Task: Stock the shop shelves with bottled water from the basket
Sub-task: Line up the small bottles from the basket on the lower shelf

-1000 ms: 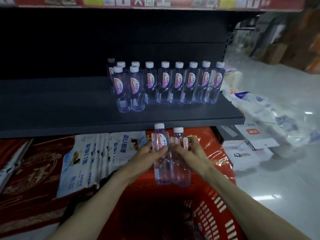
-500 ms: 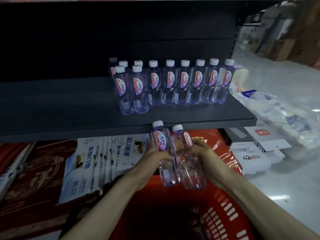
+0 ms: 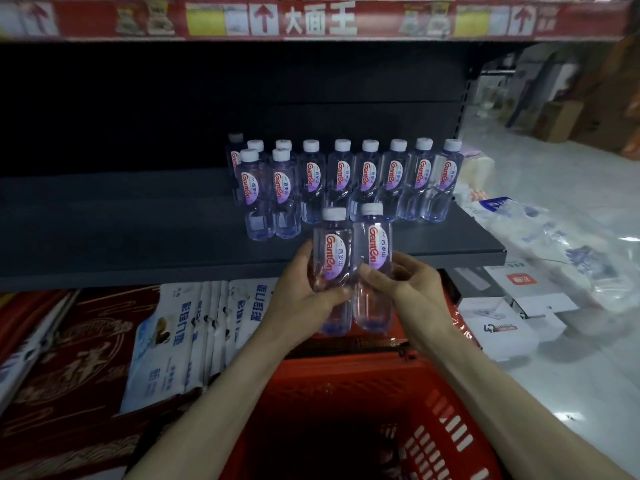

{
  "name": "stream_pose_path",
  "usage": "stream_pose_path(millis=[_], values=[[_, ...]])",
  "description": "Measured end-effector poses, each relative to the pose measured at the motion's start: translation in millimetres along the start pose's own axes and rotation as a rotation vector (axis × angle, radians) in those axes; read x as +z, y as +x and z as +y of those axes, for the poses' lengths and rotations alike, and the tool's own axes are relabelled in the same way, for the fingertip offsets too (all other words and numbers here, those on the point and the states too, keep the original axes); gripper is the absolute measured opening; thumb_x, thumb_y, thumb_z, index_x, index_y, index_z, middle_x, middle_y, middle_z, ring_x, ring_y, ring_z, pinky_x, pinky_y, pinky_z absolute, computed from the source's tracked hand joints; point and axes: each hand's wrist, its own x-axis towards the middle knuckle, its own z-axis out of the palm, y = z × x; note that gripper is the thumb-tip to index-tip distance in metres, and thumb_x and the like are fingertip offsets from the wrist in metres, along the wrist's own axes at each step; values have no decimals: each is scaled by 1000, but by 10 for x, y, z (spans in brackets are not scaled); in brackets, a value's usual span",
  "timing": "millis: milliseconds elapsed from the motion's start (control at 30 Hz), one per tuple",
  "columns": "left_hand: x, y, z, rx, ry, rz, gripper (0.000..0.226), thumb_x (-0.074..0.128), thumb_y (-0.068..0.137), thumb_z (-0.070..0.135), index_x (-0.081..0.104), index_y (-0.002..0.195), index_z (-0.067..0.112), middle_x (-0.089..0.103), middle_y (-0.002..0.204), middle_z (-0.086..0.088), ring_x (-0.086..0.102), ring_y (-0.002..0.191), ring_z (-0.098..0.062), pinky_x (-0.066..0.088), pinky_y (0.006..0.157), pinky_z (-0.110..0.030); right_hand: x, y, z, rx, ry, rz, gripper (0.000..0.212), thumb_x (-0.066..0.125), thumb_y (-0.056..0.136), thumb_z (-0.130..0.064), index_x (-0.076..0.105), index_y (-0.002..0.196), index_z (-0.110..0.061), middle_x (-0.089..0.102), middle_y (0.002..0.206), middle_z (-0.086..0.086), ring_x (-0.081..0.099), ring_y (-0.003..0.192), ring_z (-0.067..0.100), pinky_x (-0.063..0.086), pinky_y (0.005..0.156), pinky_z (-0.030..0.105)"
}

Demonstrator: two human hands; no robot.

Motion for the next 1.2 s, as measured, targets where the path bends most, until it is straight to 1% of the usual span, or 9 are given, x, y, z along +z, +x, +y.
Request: stream_pose_path(millis=[100,233,367,467,600,800,1000,1100,1200], values=[[-5,102,79,35,-2,37,71,85,84,17,49,139,44,71,115,21,72,104,-2,57,100,-45,48,103,-137,-68,10,34,14,84,85,-13,78,97,-15,81,90,10,78,84,32,64,79,54],[-6,290,115,112,15,99,65,83,86,12,50,138,33,71,110,24,70,103,3,58,101,-43,113,312,-172,-113,45,41,25,80,89,-8,69,108,-21,79,96,-10,75,85,-1,62,77,23],[-15,481,47,199,15,183,67,81,88,6,48,139,36,71,118,20,70,106,4,60,97,-31,238,515,-106,-135,49,43,42,76,92,-6,65,132,-12,77,115,2,76,100,14,64,87,36],[-30,613,-41,233,12,219,73,80,89,7,45,143,41,67,119,30,68,112,4,59,92,-20,302,636,-52,-149,52,32,39,74,94,-7,64,131,-16,76,118,1,75,105,16,62,93,40],[-33,821,-77,235,28,239,75,79,91,9,40,126,63,60,116,46,60,115,16,51,91,-6,345,846,-4,-155,47,41,39,75,93,-7,65,129,-18,76,119,-2,72,113,18,58,99,44],[-37,1117,-331,177,52,240,81,76,94,14,32,158,38,53,151,16,49,140,-1,47,115,-44,386,1124,121,-112,26,25,36,75,93,-6,65,126,-18,79,108,-7,75,101,9,60,85,26],[-94,1136,-349,161,291,201,90,68,99,40,5,162,50,20,171,13,23,156,-8,27,126,-40,451,1274,234,-143,14,54,48,78,91,-12,60,135,-17,74,120,-4,71,112,10,60,94,30],[-103,1119,-398,147,319,237,98,77,92,42,8,161,50,23,166,14,30,152,-9,34,119,-35,399,1254,265,-150,-65,25,50,80,90,-20,56,133,-31,72,120,-11,67,111,-1,56,92,21],[-99,1097,-514,131,331,340,88,89,80,36,32,148,38,48,138,10,57,119,-7,53,94,-26,294,1169,302,-145,-225,16,61,83,88,-29,46,137,-32,63,122,-20,62,110,-6,50,90,15]])
